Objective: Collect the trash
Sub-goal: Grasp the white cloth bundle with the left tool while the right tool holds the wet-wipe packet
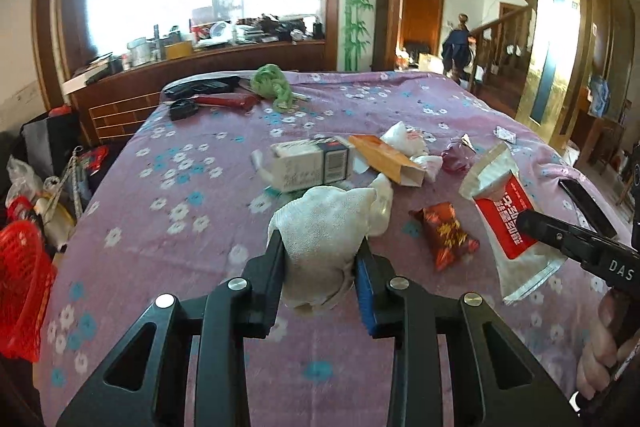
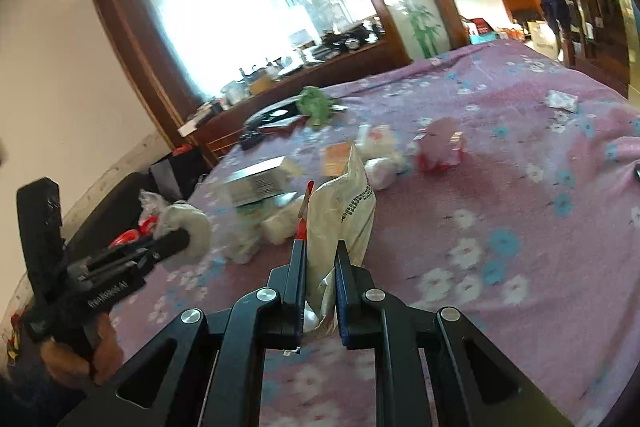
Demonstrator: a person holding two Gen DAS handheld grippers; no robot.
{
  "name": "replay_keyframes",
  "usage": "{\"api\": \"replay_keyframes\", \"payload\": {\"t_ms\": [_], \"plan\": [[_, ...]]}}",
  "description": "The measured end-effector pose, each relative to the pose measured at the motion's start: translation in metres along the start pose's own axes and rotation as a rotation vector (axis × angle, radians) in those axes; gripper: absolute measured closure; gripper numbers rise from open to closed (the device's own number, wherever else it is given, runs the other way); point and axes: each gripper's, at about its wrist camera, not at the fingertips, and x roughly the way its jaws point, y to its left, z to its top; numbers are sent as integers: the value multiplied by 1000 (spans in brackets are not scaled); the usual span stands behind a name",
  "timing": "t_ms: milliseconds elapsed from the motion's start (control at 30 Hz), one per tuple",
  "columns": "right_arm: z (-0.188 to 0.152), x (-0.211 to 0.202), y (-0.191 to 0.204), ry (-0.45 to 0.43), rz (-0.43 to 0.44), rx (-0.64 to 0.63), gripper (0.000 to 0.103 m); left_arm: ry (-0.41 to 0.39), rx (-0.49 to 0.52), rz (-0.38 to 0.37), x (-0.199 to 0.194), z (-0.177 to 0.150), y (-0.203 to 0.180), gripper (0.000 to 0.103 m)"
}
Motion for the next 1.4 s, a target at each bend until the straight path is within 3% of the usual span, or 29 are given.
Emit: {"api": "replay_keyframes", "payload": {"t_ms": [167,467,867,1400], "plan": [[-11,12,39,3,17,-51,89,-46,-45,52,-17,-22,20,72],[-27,43,81,42,32,-106,89,-39,-110,91,-20,-47,50,72],[-33,48,89,49,25,-149,89,-73,-70,159,-22,-50,41,71],[-33,47,89,55,36,-156,89,-49,-79,173,-17,-50,44,71]]}}
